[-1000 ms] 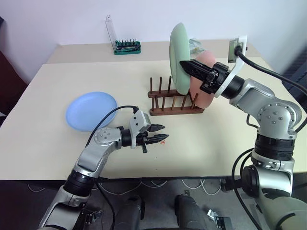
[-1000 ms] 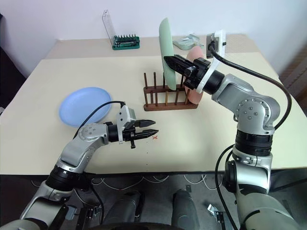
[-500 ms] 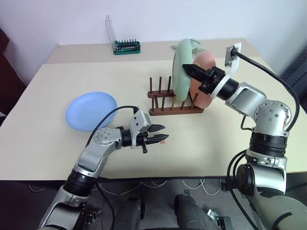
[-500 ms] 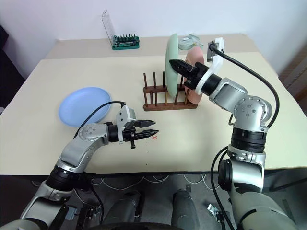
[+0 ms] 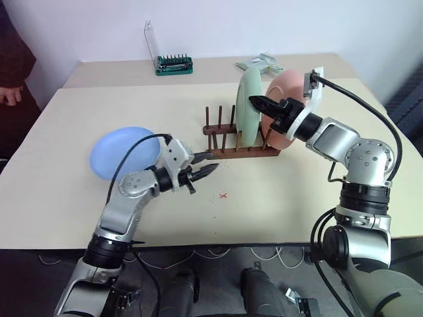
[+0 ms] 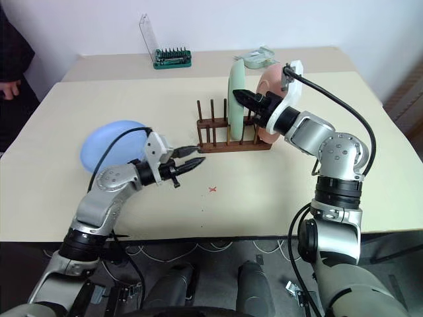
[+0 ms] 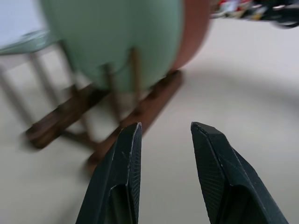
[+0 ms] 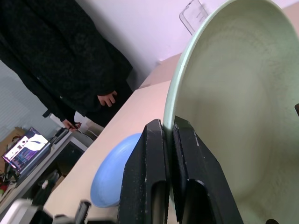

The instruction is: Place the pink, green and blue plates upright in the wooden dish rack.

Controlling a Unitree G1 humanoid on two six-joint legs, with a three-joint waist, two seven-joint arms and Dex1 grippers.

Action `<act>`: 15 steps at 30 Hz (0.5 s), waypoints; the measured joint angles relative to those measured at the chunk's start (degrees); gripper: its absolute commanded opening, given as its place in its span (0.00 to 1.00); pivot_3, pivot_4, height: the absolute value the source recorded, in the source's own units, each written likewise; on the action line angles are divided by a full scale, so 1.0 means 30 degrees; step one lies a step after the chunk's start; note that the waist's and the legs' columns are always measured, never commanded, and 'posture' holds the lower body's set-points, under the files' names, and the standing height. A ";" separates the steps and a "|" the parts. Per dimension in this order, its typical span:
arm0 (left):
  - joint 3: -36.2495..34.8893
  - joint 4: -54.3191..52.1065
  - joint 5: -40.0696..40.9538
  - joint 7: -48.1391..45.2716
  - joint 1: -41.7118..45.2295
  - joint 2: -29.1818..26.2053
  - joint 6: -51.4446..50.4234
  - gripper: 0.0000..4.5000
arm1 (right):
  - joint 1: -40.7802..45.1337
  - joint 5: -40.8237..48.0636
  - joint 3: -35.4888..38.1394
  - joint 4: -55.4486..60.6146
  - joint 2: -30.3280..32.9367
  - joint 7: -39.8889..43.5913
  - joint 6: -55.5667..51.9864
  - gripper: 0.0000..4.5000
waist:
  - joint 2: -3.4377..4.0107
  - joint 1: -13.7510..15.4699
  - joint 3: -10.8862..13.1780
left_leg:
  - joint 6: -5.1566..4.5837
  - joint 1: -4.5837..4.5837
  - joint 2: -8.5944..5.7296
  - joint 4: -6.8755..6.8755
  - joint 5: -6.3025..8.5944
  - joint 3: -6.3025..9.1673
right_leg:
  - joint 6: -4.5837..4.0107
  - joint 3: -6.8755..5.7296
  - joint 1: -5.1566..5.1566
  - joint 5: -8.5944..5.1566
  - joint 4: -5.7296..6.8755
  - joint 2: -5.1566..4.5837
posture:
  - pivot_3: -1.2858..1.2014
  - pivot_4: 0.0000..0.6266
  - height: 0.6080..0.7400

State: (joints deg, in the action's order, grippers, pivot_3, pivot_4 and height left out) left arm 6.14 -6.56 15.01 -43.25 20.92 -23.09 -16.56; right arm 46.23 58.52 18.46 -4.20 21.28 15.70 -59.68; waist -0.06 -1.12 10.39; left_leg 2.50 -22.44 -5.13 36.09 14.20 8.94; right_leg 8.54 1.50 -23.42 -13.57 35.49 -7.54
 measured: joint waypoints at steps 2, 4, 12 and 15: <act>-0.0173 0.0351 -0.0001 -0.0018 -0.0195 -0.0282 -0.0001 0.37 | -0.0011 -0.0007 0.0000 0.0000 -0.0002 -0.0017 -0.0009 0.07 | 0.0000 0.0023 0.0000 | 0.0000 0.0000 -0.0001 0.0004 0.0000 0.0000 | 0.0000 0.0000 0.0002 0.0000 0.0000 0.0000 | 0.52 0.24 1.00; -0.0251 0.0642 0.0001 -0.0034 -0.0202 -0.0417 0.0003 0.37 | -0.0014 -0.0015 -0.0012 0.0000 -0.0026 -0.0030 -0.0015 0.22 | 0.0000 0.0034 0.0000 | 0.0000 -0.0001 -0.0002 0.0004 0.0000 0.0000 | 0.0000 -0.0001 0.0004 0.0000 -0.0002 -0.0001 | 0.52 0.24 1.00; -0.0250 0.0601 0.0024 -0.0013 -0.0187 -0.0396 -0.0093 0.37 | -0.0069 -0.0651 -0.0164 0.0528 0.0054 -0.0031 0.0170 0.86 | 0.0000 0.0022 0.0000 | 0.0000 -0.0003 -0.0001 0.0000 0.0000 0.0001 | 0.0000 -0.0001 0.0000 0.0000 -0.0002 -0.0001 | 0.52 0.24 1.00; -0.0130 0.0445 0.0030 0.0010 -0.0143 -0.0308 -0.0268 0.37 | -0.0075 -0.1161 -0.0476 0.0875 0.0315 0.0044 0.0309 0.86 | 0.0000 0.0019 0.0000 | 0.0000 -0.0002 0.0000 -0.0001 0.0000 0.0001 | 0.0000 -0.0001 -0.0002 0.0000 0.0000 0.0001 | 0.52 0.24 1.00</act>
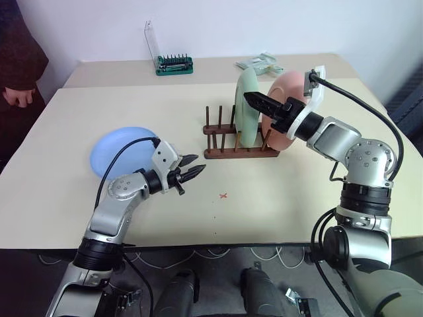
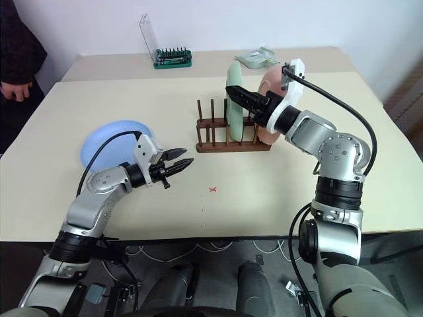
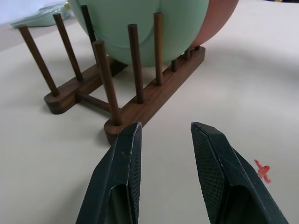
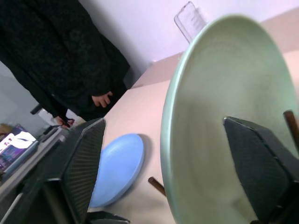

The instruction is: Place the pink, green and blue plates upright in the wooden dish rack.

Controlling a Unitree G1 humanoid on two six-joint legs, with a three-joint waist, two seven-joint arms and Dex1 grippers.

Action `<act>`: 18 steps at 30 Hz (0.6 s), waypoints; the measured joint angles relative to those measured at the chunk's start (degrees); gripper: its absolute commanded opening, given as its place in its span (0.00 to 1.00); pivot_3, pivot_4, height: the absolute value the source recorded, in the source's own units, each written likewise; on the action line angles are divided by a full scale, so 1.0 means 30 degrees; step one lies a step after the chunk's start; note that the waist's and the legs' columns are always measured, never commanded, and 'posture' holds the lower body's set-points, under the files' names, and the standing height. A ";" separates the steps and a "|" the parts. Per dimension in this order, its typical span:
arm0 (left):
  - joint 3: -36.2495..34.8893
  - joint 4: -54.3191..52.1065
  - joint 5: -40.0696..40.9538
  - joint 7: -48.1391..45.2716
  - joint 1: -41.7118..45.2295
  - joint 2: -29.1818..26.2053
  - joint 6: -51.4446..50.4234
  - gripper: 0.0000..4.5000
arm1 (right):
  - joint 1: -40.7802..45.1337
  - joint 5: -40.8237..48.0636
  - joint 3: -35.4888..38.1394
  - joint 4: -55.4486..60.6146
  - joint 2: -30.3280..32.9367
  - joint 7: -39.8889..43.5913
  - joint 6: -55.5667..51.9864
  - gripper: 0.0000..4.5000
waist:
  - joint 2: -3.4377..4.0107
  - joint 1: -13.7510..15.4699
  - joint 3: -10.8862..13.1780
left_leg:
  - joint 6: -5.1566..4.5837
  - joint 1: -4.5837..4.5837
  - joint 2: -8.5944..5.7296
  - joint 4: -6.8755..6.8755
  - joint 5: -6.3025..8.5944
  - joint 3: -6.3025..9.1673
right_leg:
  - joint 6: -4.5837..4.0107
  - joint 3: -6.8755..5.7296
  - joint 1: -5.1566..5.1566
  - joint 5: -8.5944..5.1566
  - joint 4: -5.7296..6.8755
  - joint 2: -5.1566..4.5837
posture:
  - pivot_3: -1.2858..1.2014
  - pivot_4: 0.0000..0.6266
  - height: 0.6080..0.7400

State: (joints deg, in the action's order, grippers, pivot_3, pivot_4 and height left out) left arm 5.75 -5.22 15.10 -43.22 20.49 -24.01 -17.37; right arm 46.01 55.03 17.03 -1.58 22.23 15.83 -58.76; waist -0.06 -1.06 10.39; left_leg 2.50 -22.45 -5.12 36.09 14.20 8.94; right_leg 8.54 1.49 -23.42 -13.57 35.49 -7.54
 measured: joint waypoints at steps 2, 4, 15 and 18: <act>0.0045 -0.0067 0.0018 0.0002 0.0131 0.0073 -0.0158 0.37 | 0.0001 -0.0304 -0.0172 0.0442 0.0331 0.0071 0.0004 0.86 | 0.0000 0.0016 0.0000 | 0.0000 -0.0001 -0.0001 0.0000 0.0000 0.0000 | 0.0000 0.0000 0.0000 0.0000 -0.0003 -0.0001 | 0.52 0.24 1.00; 0.0044 -0.0089 0.0035 -0.0012 0.0216 0.0100 -0.0310 0.37 | 0.0077 -0.0419 -0.0269 0.1121 0.0711 0.0099 -0.0002 0.86 | 0.0000 0.0021 0.0000 | 0.0000 -0.0003 -0.0001 0.0001 0.0000 0.0000 | 0.0001 0.0000 0.0000 0.0000 -0.0004 -0.0001 | 0.52 0.24 1.00; 0.0048 0.0054 0.0044 -0.0180 0.0357 0.0116 -0.0384 0.37 | 0.1644 -0.1247 -0.1109 0.3893 0.2774 0.0499 0.0099 0.86 | 0.0000 0.0060 0.0001 | 0.0000 -0.0010 0.0000 0.0000 0.0000 0.0001 | 0.0002 -0.0003 -0.0002 -0.0001 -0.0012 -0.0001 | 0.52 0.24 1.00; 0.0048 0.0171 0.0042 -0.0196 0.0518 0.0140 -0.0320 0.37 | 0.1747 -0.1482 -0.1152 0.4183 0.2957 0.0690 0.0200 0.86 | -0.0002 0.0054 -0.0001 | -0.0001 -0.0009 0.0000 0.0002 0.0001 -0.0003 | 0.0002 -0.0003 0.0003 -0.0001 -0.0017 -0.0002 | 0.52 0.24 1.00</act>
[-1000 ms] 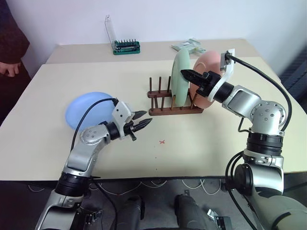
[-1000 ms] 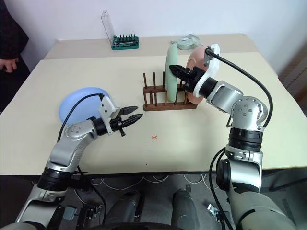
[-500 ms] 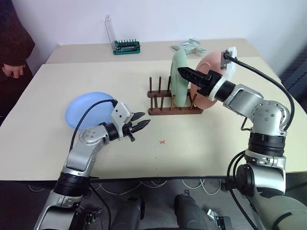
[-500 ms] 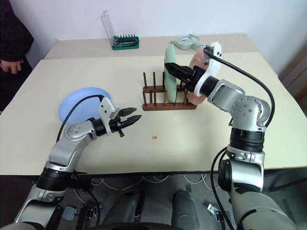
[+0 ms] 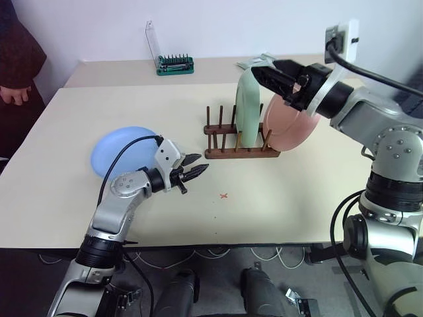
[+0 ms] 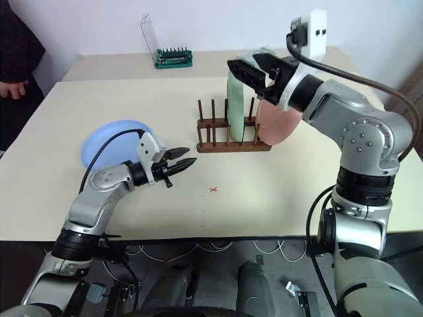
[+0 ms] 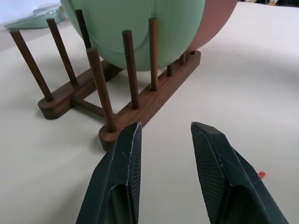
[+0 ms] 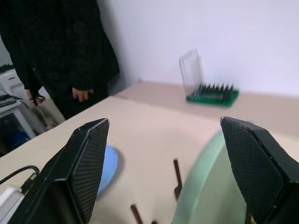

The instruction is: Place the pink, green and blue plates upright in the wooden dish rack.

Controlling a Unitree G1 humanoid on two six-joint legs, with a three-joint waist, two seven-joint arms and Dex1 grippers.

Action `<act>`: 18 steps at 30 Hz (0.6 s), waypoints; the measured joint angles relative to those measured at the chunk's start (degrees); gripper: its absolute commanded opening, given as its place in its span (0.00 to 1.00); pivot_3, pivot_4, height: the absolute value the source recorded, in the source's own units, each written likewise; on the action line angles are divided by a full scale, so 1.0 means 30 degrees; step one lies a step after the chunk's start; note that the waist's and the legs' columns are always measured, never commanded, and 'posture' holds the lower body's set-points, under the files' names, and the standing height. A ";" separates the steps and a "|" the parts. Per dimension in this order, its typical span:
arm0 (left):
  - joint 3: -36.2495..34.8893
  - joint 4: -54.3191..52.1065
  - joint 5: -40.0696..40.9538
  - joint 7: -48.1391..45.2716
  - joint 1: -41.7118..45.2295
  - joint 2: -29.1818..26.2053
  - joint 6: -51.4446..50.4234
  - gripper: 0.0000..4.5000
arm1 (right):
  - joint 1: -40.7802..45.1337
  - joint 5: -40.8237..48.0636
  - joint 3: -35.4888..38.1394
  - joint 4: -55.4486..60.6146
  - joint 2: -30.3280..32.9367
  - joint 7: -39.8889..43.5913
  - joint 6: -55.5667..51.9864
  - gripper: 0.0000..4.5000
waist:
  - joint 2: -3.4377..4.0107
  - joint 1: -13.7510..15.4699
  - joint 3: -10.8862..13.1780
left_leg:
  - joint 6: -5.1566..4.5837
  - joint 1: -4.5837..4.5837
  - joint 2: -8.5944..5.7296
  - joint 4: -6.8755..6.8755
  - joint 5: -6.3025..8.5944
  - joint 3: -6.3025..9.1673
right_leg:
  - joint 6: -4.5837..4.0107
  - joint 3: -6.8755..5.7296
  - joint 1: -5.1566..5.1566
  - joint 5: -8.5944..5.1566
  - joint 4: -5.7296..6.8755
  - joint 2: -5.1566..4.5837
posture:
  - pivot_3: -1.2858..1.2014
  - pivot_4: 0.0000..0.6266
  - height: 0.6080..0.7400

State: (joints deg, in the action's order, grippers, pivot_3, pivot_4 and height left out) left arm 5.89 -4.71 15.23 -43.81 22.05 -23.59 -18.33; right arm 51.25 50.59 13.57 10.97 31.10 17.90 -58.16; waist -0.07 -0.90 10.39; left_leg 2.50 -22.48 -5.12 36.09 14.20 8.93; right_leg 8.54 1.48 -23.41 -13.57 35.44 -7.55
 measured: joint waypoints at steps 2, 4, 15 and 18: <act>0.0000 0.0035 0.0000 -0.0016 0.0014 0.0002 0.0061 0.37 | -0.0016 -0.0277 -0.0139 0.0012 0.0175 0.0206 0.0013 0.86 | 0.0001 -0.0005 0.0000 | 0.0000 -0.0001 0.0000 -0.0004 0.0000 0.0001 | 0.0000 0.0000 -0.0003 0.0000 0.0002 0.0000 | 0.52 0.24 1.00; -0.0002 0.0057 -0.0003 -0.0031 0.0008 -0.0014 0.0127 0.37 | -0.0026 -0.0581 -0.0438 0.0054 0.0528 0.0532 0.0109 0.74 | 0.0000 -0.0002 0.0000 | 0.0000 0.0000 0.0000 -0.0005 0.0000 0.0001 | 0.0000 0.0000 -0.0003 0.0000 0.0001 0.0000 | 0.52 0.24 1.00; -0.2498 0.0597 0.0710 0.1243 -0.0036 -0.0275 0.0394 0.37 | -0.0379 -0.3804 -0.3661 0.1257 0.1339 0.2743 0.2270 0.01 | -0.0002 -0.0031 0.0002 | 0.0001 -0.0001 0.0004 -0.0013 0.0000 0.0005 | 0.0003 -0.0001 -0.0015 -0.0002 0.0000 0.0002 | 0.52 0.24 1.00; -0.4786 0.1039 0.1173 0.2827 0.0076 -0.0588 -0.0041 0.50 | -0.1083 -0.6451 -0.5923 0.2186 0.2300 0.4281 0.4958 0.00 | -0.0003 -0.0050 0.0002 | 0.0001 0.0000 0.0004 -0.0011 0.0000 0.0002 | 0.0007 -0.0002 -0.0013 -0.0003 -0.0003 0.0001 | 0.52 0.24 1.00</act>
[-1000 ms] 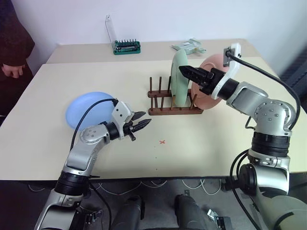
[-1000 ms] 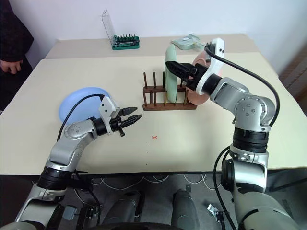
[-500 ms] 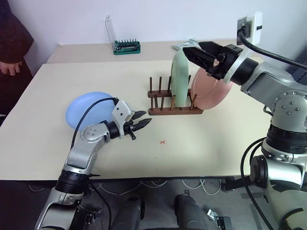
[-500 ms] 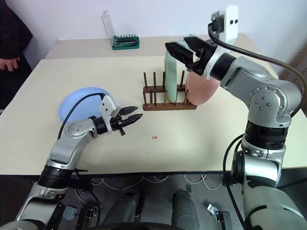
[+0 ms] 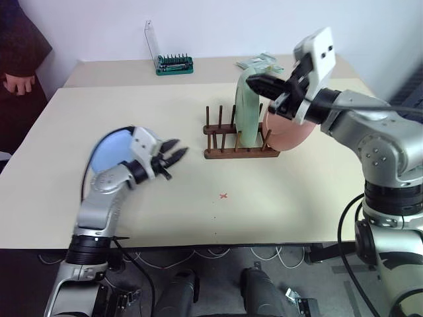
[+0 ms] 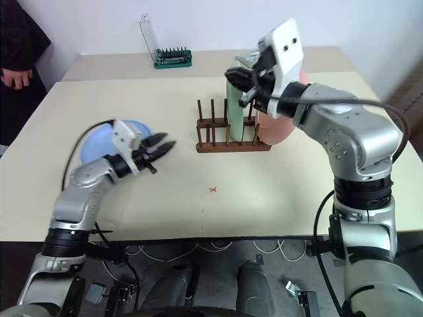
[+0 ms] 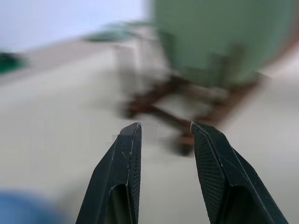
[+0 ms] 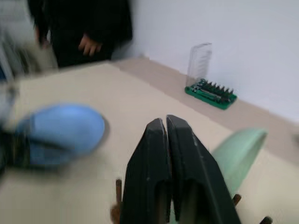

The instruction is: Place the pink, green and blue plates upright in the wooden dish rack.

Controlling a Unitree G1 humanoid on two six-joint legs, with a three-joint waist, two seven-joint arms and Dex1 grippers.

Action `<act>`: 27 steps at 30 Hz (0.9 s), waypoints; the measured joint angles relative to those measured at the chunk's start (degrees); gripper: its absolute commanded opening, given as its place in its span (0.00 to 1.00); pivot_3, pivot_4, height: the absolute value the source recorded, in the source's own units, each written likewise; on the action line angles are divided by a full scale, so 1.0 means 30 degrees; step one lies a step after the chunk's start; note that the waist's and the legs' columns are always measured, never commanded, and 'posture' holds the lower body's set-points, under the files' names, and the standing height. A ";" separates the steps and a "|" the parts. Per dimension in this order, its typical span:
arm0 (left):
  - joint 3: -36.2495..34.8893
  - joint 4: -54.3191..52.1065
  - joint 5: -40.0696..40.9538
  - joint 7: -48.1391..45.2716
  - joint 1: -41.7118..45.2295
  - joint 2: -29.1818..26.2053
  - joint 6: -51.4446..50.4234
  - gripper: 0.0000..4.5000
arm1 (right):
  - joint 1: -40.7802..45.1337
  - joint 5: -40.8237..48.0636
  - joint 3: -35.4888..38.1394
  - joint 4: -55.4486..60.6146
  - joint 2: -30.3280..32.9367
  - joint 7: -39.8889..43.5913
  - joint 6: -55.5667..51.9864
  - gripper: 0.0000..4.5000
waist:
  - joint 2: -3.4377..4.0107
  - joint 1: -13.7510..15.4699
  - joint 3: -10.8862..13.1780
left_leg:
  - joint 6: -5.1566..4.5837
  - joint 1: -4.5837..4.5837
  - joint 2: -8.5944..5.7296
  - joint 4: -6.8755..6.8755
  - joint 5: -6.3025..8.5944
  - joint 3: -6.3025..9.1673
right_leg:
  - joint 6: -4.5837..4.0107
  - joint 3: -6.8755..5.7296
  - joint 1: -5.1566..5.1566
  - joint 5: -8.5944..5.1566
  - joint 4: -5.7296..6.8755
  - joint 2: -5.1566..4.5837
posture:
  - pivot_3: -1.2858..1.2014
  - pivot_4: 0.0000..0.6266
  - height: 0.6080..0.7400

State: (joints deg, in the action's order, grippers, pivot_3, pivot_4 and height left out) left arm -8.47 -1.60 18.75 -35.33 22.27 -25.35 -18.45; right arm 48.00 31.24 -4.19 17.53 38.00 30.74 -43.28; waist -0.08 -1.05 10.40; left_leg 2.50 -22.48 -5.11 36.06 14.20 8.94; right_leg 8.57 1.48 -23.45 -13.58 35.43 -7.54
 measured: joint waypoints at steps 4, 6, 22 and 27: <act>-0.3479 0.2822 -0.0767 0.5378 0.1312 -0.0936 -0.1374 0.90 | -0.0156 -0.2176 -0.1594 0.0016 0.0110 0.1590 0.2754 0.30 | -0.0052 -0.0084 0.0029 | 0.0010 0.0002 0.0020 0.0001 -0.0006 0.0012 | 0.0000 0.0000 -0.0014 0.0002 0.0013 0.0031 | 0.52 0.24 1.00; -0.5340 0.3776 -0.1199 0.8046 0.1909 -0.1869 -0.2799 1.00 | -0.0087 -0.3005 -0.1813 -0.0171 0.0087 0.2151 0.3951 0.52 | -0.0085 -0.0105 0.0038 | 0.0012 0.0002 0.0020 0.0000 -0.0006 0.0019 | 0.0000 0.0000 -0.0012 0.0001 0.0009 0.0034 | 0.52 0.24 1.00; -0.6629 0.4809 -0.0192 0.9708 0.1771 -0.2035 -0.8674 1.00 | -0.0986 -0.5533 -0.2593 -0.0271 -0.0535 0.4226 0.6543 0.96 | -0.0210 0.0021 0.0052 | 0.0063 -0.0004 0.0016 -0.0019 -0.0029 0.0054 | -0.0011 -0.0012 -0.0018 0.0008 0.0015 0.0033 | 0.52 0.24 1.00; -0.6166 0.4916 -0.0192 0.9450 0.1891 -0.2040 -0.9190 0.87 | -0.1099 -0.5882 -0.2592 -0.0142 -0.0547 0.4287 0.6537 0.97 | -0.0210 0.0028 0.0052 | 0.0068 -0.0004 0.0016 -0.0023 -0.0032 0.0050 | -0.0012 -0.0012 -0.0020 0.0009 0.0016 0.0033 | 0.52 0.24 1.00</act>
State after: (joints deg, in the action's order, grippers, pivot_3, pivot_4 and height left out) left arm -26.96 13.15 18.17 -6.98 27.95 -31.47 -46.02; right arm 44.70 13.59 -11.97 17.11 36.36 43.60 -23.67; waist -0.71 -0.97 10.55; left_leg 2.70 -22.49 -5.07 35.99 14.11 9.09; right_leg 8.53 1.44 -23.51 -13.55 35.48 -7.45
